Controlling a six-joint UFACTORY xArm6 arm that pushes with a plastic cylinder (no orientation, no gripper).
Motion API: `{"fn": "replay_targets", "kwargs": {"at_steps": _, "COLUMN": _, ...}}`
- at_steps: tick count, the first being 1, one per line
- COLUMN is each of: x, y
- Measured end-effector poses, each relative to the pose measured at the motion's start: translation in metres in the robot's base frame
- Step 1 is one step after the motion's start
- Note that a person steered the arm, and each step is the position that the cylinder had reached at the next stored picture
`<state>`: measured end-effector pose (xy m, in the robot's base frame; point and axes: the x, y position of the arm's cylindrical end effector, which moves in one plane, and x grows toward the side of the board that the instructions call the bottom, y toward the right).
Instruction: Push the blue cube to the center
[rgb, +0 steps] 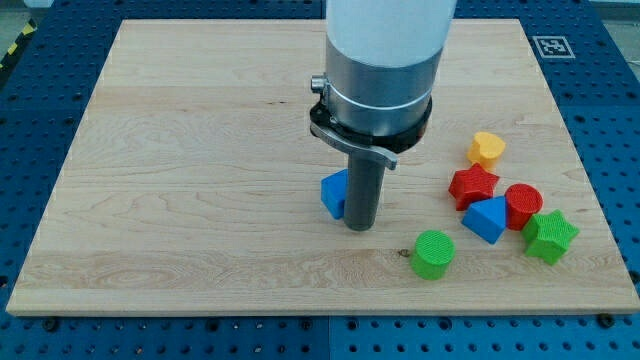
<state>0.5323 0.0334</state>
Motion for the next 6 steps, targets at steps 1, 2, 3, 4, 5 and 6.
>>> {"fn": "replay_targets", "kwargs": {"at_steps": 1, "x": -0.015, "y": -0.003}}
{"fn": "replay_targets", "kwargs": {"at_steps": 2, "x": -0.017, "y": -0.020}}
{"fn": "replay_targets", "kwargs": {"at_steps": 3, "x": -0.018, "y": -0.045}}
{"fn": "replay_targets", "kwargs": {"at_steps": 4, "x": -0.035, "y": -0.054}}
{"fn": "replay_targets", "kwargs": {"at_steps": 5, "x": -0.049, "y": -0.054}}
{"fn": "replay_targets", "kwargs": {"at_steps": 6, "x": -0.040, "y": -0.050}}
